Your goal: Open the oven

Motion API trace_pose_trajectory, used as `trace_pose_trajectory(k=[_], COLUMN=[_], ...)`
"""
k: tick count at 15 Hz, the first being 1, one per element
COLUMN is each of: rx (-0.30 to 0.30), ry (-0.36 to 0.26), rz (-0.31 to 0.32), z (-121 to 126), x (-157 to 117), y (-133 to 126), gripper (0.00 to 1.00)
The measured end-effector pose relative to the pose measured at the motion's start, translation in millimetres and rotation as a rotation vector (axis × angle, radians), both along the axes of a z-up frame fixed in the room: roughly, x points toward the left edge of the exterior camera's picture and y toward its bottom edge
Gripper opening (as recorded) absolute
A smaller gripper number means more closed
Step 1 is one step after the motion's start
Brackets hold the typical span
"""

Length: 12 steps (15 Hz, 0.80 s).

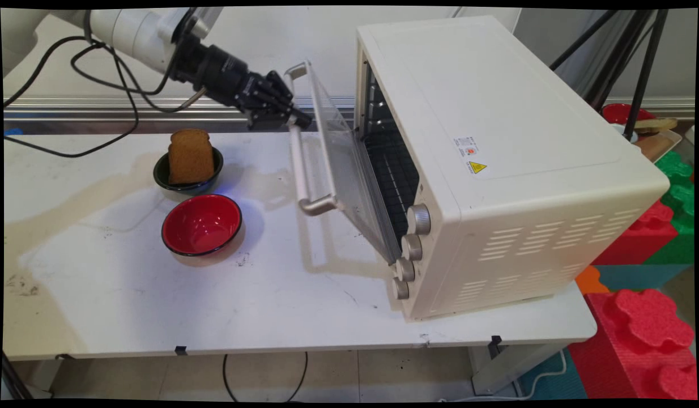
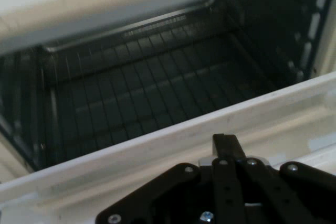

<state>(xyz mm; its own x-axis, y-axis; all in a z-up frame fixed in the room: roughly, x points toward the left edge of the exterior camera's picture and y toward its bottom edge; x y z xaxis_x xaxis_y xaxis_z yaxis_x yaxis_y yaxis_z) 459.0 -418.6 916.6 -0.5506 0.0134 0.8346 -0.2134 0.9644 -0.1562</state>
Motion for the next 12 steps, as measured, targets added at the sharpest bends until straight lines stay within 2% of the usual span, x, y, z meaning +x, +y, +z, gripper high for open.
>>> trace_pose_trajectory(k=[12], rx=[0.087], ry=[-0.081], rz=[0.013], z=[-51], x=[43], y=[20], gripper=[0.00])
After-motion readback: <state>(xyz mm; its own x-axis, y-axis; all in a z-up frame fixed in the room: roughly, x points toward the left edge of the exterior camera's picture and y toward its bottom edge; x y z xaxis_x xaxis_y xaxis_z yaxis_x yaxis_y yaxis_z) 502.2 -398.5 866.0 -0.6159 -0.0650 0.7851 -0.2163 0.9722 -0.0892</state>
